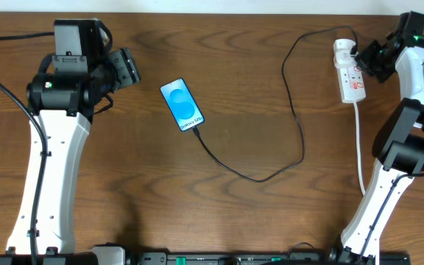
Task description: Plug charger to phone and switch on socket
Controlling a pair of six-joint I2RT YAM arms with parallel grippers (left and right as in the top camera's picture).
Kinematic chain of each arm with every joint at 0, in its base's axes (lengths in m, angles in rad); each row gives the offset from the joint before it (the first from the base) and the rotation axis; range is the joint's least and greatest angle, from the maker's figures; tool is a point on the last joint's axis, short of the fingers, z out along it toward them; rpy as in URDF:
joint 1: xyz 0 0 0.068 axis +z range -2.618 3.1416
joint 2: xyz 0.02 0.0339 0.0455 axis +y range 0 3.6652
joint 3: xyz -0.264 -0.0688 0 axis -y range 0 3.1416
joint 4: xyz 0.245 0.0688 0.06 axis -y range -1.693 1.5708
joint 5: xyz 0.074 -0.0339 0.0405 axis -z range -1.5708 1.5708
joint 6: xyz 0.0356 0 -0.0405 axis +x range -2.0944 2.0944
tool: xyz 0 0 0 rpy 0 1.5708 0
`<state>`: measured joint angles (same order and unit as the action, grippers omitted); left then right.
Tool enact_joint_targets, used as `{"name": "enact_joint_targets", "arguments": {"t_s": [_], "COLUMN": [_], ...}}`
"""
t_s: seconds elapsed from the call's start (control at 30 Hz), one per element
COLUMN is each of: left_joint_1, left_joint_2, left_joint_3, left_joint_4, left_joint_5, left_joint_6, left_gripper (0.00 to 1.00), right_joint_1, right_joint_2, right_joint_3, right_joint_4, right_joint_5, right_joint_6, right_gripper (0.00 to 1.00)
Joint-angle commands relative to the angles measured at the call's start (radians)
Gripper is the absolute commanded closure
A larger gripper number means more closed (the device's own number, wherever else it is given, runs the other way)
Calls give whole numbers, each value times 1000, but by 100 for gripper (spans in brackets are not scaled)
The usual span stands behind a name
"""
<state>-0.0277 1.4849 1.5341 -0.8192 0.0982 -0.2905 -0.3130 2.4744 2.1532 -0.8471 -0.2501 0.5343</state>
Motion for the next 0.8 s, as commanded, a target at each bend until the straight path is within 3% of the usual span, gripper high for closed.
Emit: {"name": "enact_joint_targets", "arguments": {"t_s": [0.0,0.77], "left_joint_1": [5,5], "left_joint_2": [11,11], "left_joint_3": [1,1], "left_joint_4": [-3,-4], "left_joint_5": [-13,-13], "left_joint_6": [9,9], "left_gripper": [27,27], "right_joint_1": [7,70], "right_joint_2": [19,19], "right_joint_3": [24,24], "right_joint_4": [2,-2], "right_joint_5": [-48,-74], "right_joint_6": [11,0], "right_gripper": [99,99]}}
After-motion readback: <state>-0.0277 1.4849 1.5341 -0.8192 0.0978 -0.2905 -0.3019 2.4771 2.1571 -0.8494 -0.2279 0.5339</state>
